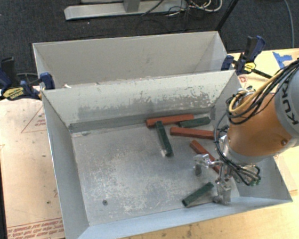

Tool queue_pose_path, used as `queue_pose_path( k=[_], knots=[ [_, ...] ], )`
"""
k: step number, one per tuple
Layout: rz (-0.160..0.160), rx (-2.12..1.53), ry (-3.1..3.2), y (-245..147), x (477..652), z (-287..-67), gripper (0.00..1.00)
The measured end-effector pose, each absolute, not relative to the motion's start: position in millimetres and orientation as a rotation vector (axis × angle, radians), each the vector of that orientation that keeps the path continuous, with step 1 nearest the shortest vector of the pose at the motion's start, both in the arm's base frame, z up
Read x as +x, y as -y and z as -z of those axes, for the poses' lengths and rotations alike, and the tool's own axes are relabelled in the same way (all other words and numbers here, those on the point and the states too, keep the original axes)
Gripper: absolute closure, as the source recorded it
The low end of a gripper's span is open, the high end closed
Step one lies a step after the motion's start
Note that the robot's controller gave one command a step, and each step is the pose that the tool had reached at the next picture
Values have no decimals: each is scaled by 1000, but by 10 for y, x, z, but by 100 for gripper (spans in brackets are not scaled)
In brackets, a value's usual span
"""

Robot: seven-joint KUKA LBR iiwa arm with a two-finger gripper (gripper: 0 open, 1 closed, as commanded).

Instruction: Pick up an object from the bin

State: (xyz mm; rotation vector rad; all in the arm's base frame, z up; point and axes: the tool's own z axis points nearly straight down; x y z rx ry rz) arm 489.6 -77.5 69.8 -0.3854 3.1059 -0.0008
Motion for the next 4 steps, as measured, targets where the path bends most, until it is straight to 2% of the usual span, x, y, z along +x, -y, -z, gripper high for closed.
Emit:
queue_pose_path(
  k=[1,2,3,4],
  knots=[
    [0,-374,-3108,472,4943,-714,0],
    [-1,-372,-3118,484,4918,-703,100],
    [4,-407,-3107,772,4849,-1906,100],
    [3,-387,-3109,735,4894,-2459,100]
  ],
)
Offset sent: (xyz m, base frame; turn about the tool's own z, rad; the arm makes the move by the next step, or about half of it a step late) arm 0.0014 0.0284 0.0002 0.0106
